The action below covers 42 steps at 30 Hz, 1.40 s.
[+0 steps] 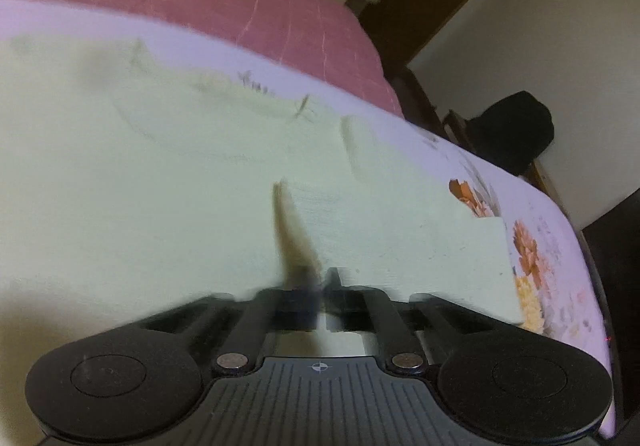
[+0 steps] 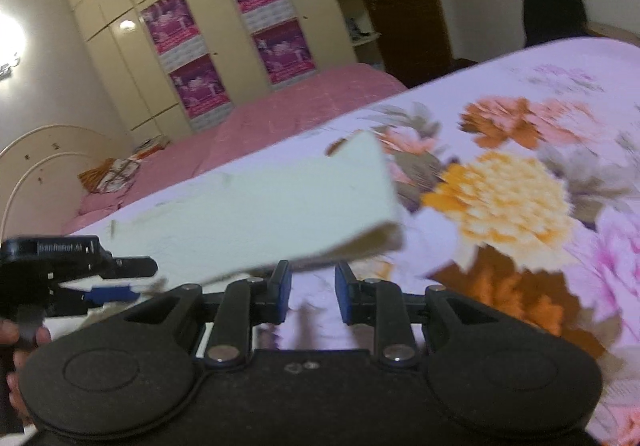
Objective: Fold small clothes
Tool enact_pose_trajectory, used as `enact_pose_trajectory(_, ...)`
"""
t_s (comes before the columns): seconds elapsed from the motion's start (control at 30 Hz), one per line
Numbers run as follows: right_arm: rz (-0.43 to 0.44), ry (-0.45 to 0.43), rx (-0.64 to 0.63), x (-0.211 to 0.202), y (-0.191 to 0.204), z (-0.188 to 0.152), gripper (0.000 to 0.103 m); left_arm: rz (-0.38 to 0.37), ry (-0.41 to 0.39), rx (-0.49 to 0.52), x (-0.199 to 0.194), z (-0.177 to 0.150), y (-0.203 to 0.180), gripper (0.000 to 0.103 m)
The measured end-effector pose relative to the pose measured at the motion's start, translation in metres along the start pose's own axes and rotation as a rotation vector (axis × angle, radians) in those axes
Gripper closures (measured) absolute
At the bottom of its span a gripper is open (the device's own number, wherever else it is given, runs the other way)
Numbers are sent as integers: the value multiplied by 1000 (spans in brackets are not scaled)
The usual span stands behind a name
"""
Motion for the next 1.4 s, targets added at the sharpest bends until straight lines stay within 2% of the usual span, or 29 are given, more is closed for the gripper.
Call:
enact_pose_trajectory(0.23,-5,20,5,1,-9,-5,78,27,-120,39,-39,19,14,100)
enact_pose_trajectory(0.43,28,45,-12,13,6,-8,72,96,-163,25,-71,39,59,100)
enact_pose_trajectory(0.87,48,74,-48,36,28,-8,71,185,-185,-10,-100,39,133,100)
enact_pose_trajectory(1.27,56,85,-74,44,35,-8,71,232,-199,-50,-100,32,162,100)
enact_pose_trajectory(1.4,36,70,-101,51,38,-5,76,240,-191,-60,-95,31,167,100)
Point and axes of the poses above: each gripper's, at about its wrist camera, not at the fingertips, and x roughly the way its jaws point, y to its left, z to its top, the point moved 3 cm from there along x, roughly the way its jaws point, and after that the axes turned 4 degrees about -y, right-handed, at the moved point
